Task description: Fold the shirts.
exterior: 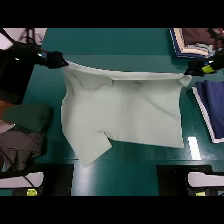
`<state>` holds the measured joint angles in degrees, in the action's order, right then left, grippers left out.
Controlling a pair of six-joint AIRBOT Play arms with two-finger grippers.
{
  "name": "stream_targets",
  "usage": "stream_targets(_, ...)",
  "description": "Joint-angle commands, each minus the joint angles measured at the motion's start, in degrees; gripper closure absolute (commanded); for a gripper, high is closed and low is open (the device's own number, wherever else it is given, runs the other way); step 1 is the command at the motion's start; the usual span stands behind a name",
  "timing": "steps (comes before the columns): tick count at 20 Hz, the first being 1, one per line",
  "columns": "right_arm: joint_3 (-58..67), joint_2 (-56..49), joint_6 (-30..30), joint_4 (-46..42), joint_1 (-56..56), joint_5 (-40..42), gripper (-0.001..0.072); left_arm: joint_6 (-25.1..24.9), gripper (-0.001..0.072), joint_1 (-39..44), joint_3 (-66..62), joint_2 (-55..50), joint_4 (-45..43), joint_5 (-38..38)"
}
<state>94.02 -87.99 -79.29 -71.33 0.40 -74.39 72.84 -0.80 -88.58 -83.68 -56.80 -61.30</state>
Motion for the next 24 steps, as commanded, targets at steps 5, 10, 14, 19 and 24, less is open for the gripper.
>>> stream_targets(5,11.3,-11.4,-0.2,-0.4,0.4,5.0,0.0702,-3.0,0.0678,-0.8,-0.5,-5.8,-0.4,13.2)
stream_targets(10,1.3,-5.6,-0.2,-0.8,0.6,1.0,0.0703,-6.9,0.0679,-1.8,0.3,-5.6,-7.6,-0.2)
stream_targets(14,-11.7,-0.1,-0.2,-0.4,1.8,1.6,0.0702,-6.9,0.0678,-1.8,6.0,-5.6,-8.7,-1.3)
stream_targets(19,-18.9,0.9,-0.2,-0.3,4.8,5.5,0.0701,-6.9,0.0678,-1.8,10.8,-5.7,-9.4,-0.1)
stream_targets(24,-15.7,0.9,-0.3,-0.2,4.4,1.6,0.0366,-1.1,0.0171,-2.1,10.4,-5.6,-11.4,-2.8)
